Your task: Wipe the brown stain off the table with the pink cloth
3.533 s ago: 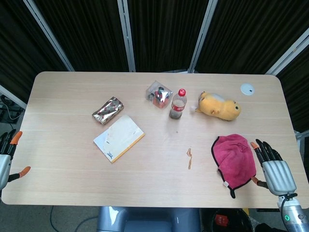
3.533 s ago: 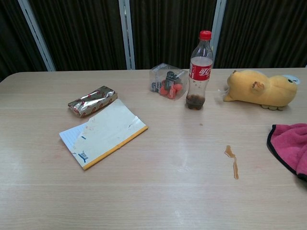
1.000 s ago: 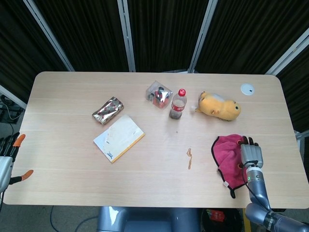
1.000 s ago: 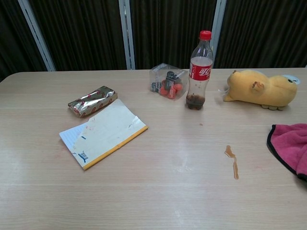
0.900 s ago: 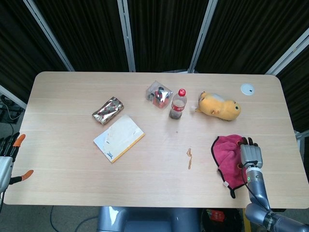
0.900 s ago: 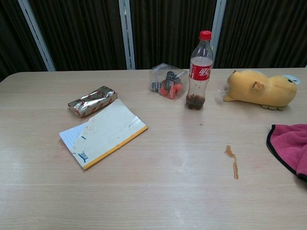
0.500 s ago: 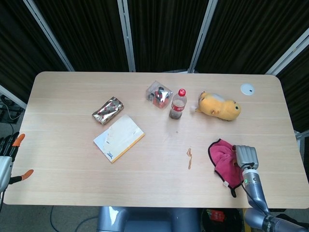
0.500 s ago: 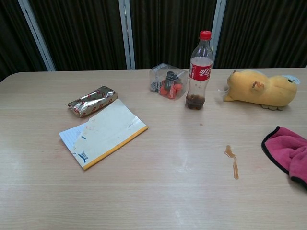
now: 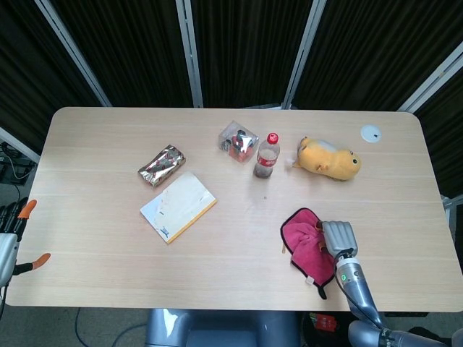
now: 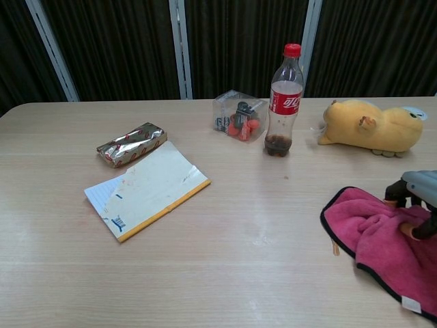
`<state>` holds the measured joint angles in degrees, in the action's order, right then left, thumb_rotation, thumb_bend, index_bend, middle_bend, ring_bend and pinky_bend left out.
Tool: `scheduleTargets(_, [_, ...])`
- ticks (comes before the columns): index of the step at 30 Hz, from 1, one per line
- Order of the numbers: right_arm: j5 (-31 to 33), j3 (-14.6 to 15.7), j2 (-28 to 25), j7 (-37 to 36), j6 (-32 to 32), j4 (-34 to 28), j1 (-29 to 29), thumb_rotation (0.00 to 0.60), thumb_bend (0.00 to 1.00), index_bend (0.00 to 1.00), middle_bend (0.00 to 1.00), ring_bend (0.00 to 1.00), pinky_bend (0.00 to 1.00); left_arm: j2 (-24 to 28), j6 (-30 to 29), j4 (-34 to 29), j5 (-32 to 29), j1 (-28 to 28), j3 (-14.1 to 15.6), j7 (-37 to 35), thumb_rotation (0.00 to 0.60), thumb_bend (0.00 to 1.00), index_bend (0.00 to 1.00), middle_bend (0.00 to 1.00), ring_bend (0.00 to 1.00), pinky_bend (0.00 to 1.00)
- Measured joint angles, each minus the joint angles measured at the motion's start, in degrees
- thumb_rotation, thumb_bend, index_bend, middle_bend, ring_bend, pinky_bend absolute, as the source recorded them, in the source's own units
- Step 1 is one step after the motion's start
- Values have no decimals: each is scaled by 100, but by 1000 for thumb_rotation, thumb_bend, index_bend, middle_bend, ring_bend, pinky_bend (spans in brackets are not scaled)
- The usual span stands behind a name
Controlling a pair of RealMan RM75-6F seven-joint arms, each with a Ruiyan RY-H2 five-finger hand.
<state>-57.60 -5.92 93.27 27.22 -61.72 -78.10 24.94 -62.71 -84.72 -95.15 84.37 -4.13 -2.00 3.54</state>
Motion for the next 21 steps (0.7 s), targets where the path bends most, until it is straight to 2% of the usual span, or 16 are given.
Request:
scheduleTargets(10, [237, -192, 573, 398, 76, 103, 289, 600, 547, 734, 595, 520, 749, 16, 71, -11, -70, -11, -6, -59, 600, 0, 0, 0, 0, 0])
scheduleTargets(21, [296, -282, 1068, 800, 33, -96, 570, 600, 547, 734, 595, 520, 749, 39, 145, -20, -160, -28, -26, -97, 600, 0, 0, 0, 0, 0])
